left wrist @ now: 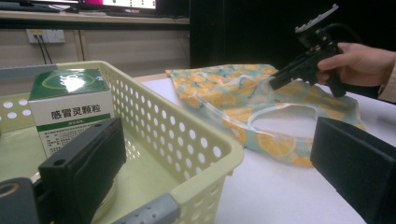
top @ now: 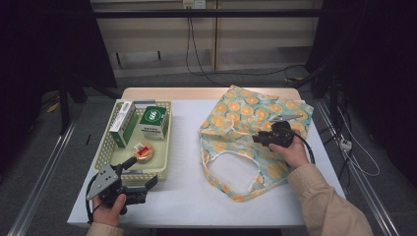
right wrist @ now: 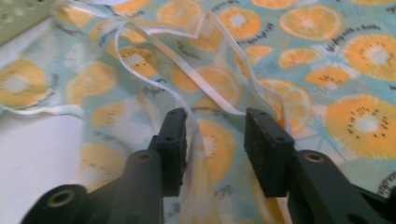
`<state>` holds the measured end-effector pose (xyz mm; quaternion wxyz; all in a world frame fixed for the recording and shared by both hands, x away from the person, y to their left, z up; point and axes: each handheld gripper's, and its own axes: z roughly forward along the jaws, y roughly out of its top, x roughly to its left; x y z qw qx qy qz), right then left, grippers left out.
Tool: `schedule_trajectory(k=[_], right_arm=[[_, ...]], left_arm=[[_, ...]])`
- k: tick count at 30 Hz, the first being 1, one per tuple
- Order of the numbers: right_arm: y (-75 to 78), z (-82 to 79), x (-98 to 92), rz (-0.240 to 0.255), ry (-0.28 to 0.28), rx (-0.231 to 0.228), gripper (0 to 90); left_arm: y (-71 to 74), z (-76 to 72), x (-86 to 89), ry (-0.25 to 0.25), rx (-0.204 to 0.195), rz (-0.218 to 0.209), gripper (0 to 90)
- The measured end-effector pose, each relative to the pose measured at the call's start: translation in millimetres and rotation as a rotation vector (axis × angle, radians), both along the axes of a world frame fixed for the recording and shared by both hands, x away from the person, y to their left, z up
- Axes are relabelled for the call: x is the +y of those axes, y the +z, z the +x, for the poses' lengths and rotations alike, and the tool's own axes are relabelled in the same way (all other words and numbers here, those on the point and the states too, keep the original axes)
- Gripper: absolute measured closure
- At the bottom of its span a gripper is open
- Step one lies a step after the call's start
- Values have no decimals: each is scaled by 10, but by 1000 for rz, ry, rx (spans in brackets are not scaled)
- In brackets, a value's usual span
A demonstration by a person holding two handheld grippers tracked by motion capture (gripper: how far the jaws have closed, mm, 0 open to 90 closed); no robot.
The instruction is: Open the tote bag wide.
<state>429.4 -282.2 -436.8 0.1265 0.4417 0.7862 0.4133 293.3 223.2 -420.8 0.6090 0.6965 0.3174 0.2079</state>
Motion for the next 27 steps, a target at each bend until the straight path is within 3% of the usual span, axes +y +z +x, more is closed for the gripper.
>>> schedule_trajectory(k=[2, 9, 13, 19, 27], right_arm=[[54, -49, 31, 2, 3, -19, 508], [180, -190, 145, -9, 61, -35, 429], [199, -246, 184, -3, 83, -58, 470], [167, -297, 206, 7, 99, -50, 569], [198, -348, 258, 22, 130, -58, 744]], left_arm=[[2, -1, -2, 1, -1, -1, 33], [4, -9, -12, 3, 2, -1, 33], [5, -9, -14, 2, 1, 1, 33], [4, -8, -13, 2, 1, 1, 33], [3, -7, -23, -2, 0, 7, 33]])
